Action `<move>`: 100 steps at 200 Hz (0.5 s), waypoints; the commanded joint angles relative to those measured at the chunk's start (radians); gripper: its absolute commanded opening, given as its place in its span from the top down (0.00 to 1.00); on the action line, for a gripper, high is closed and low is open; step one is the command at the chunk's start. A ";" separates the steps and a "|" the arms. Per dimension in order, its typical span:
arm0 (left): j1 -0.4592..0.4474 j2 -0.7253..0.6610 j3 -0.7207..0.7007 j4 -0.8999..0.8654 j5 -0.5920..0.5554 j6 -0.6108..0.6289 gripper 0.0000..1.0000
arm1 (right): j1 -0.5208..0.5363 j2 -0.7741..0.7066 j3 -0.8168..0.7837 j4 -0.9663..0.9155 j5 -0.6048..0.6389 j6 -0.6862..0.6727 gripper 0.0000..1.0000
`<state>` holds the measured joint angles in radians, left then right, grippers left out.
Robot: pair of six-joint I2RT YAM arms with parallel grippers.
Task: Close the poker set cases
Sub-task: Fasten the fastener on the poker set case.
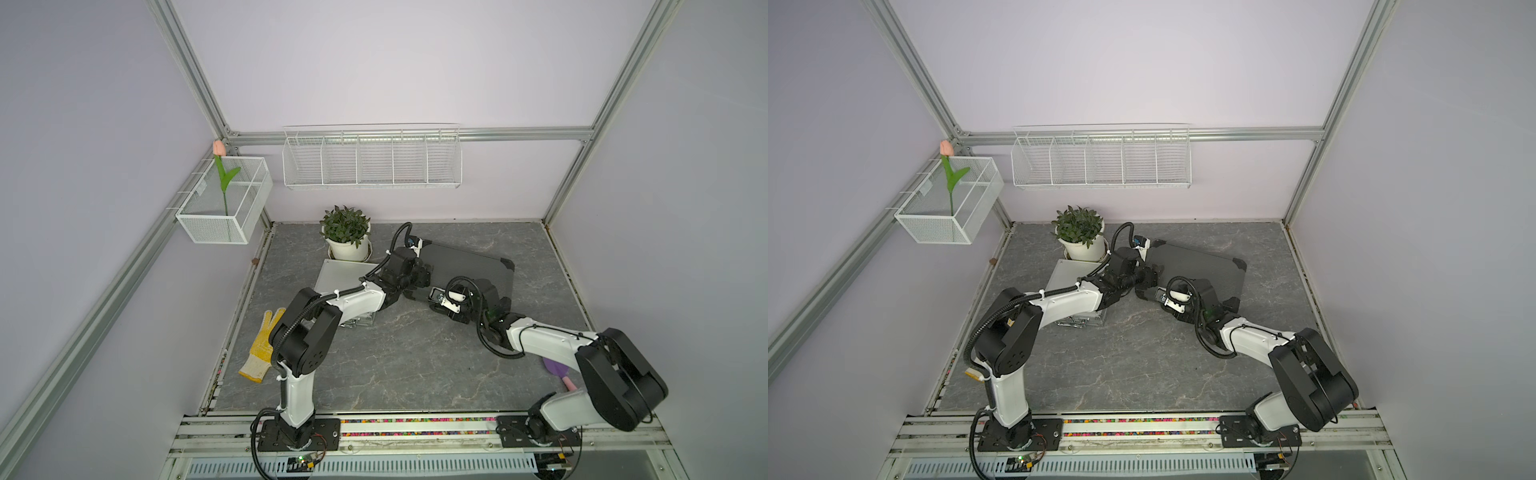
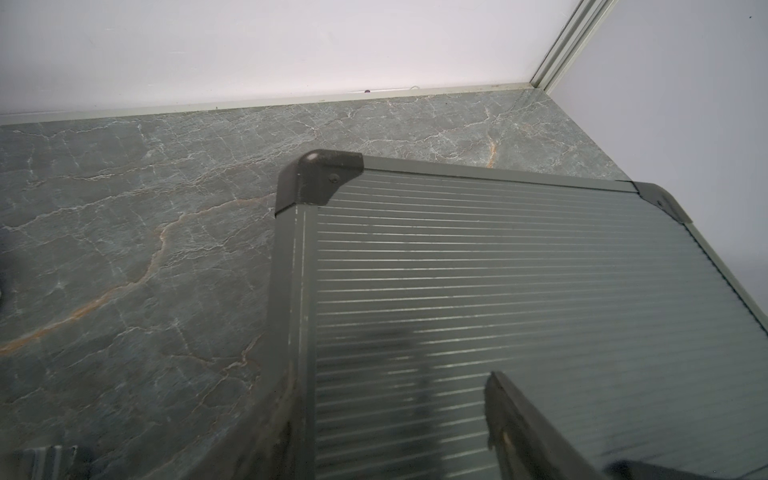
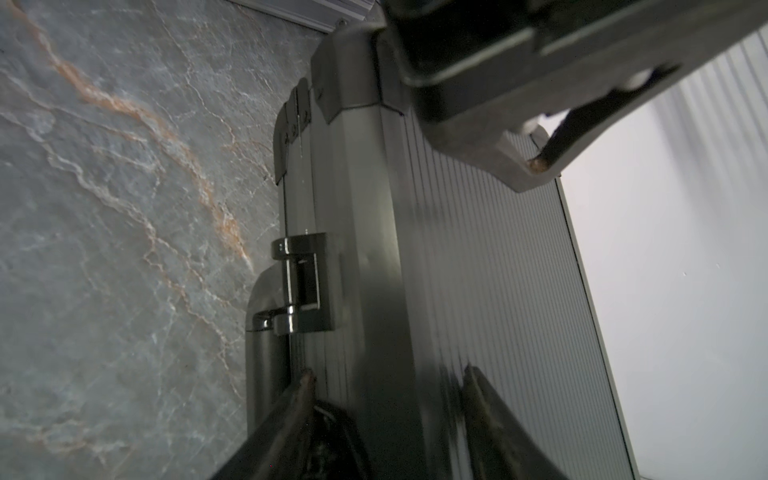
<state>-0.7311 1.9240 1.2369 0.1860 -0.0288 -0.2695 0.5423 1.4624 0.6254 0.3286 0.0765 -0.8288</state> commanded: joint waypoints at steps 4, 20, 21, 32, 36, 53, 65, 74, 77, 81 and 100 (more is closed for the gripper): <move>0.009 0.027 -0.047 -0.164 -0.006 -0.030 0.27 | -0.066 0.032 0.009 -0.177 0.037 -0.019 0.49; 0.009 0.026 -0.048 -0.164 -0.006 -0.028 0.27 | -0.077 0.036 0.025 -0.212 0.009 -0.028 0.49; 0.009 0.026 -0.047 -0.164 -0.006 -0.028 0.28 | -0.078 0.036 0.026 -0.215 0.008 -0.029 0.49; 0.009 0.026 -0.048 -0.165 -0.008 -0.027 0.27 | -0.089 0.038 0.036 -0.240 -0.020 -0.036 0.50; 0.009 0.027 -0.048 -0.164 -0.008 -0.027 0.27 | -0.092 0.040 0.040 -0.251 -0.031 -0.038 0.50; 0.009 0.026 -0.048 -0.164 -0.007 -0.026 0.27 | -0.107 0.045 0.061 -0.302 -0.073 -0.048 0.54; 0.009 0.027 -0.047 -0.164 -0.007 -0.026 0.27 | -0.116 0.052 0.077 -0.337 -0.098 -0.052 0.57; 0.009 0.030 -0.045 -0.164 -0.006 -0.027 0.27 | -0.122 0.059 0.088 -0.360 -0.118 -0.057 0.58; 0.009 0.029 -0.045 -0.164 -0.006 -0.026 0.27 | -0.125 0.061 0.092 -0.367 -0.121 -0.057 0.59; 0.009 0.029 -0.045 -0.164 -0.006 -0.025 0.27 | -0.127 0.065 0.097 -0.376 -0.127 -0.059 0.59; 0.009 0.032 -0.043 -0.164 -0.002 -0.026 0.27 | -0.142 0.082 0.127 -0.436 -0.164 -0.064 0.62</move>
<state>-0.7311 1.9240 1.2366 0.1856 -0.0288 -0.2691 0.4637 1.4742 0.7444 0.1158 -0.1295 -0.8776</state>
